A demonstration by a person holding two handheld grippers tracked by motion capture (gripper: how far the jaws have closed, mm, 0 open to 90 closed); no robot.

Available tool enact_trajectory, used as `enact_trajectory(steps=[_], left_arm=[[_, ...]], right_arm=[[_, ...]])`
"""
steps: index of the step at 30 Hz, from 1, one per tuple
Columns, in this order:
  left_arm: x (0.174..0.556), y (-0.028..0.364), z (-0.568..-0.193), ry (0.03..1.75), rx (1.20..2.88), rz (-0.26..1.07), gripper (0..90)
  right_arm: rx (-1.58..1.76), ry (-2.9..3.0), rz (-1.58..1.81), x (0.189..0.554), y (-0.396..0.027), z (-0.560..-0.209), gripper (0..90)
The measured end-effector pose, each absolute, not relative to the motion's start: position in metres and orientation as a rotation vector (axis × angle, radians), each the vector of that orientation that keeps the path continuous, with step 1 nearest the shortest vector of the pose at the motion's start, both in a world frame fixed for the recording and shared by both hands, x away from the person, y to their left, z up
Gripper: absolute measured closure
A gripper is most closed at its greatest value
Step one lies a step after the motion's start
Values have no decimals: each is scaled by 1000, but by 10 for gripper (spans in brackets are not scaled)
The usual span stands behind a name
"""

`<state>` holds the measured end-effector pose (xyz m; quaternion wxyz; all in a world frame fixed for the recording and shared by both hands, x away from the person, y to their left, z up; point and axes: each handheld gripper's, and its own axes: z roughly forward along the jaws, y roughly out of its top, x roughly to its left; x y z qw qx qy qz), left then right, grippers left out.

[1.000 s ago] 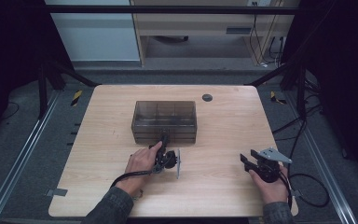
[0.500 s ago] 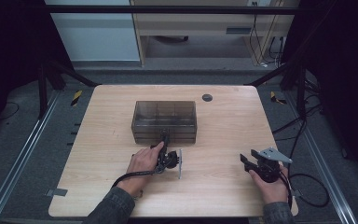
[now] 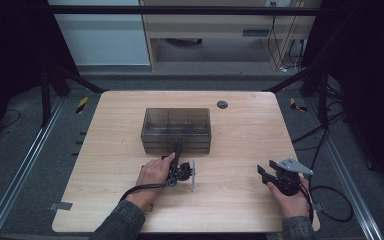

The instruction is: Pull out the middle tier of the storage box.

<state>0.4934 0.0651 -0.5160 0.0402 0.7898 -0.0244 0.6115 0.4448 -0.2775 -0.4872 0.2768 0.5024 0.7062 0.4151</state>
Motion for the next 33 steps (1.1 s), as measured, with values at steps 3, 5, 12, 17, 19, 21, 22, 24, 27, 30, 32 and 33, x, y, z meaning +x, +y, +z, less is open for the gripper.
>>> enact_trajectory(steps=[3, 5, 12, 17, 19, 21, 22, 24, 27, 30, 32, 33], left_arm=[[493, 65, -516, -68, 2415, 1869, 807], [493, 65, -515, -71, 2419, 1869, 808], [491, 65, -515, -77, 2428, 1872, 809], [487, 65, -515, -79, 2426, 1870, 809], [485, 66, -516, -85, 2417, 1869, 809], [482, 67, -515, -91, 2424, 1874, 808], [480, 67, -515, -93, 2422, 1872, 809], [477, 68, -515, -100, 2417, 1870, 809], [472, 69, -515, -108, 2417, 1871, 809], [469, 68, -515, -109, 2417, 1866, 808], [468, 68, -515, -102, 2419, 1864, 808], [468, 68, -515, -100, 2419, 1860, 808]], right_arm=[[1344, 1896, 1111, 445, -278, -488, 470], [1343, 1897, 1112, 445, -278, -488, 470], [1340, 1902, 1112, 446, -277, -488, 470], [1342, 1901, 1112, 445, -277, -488, 471], [1340, 1900, 1111, 446, -278, -488, 470], [1339, 1900, 1111, 446, -278, -488, 471], [1341, 1900, 1112, 445, -278, -488, 471], [1339, 1900, 1111, 446, -278, -488, 471], [1339, 1900, 1112, 445, -278, -488, 471], [1338, 1900, 1111, 446, -279, -488, 471], [1341, 1901, 1112, 445, -279, -488, 470], [1339, 1900, 1111, 445, -279, -488, 467]])
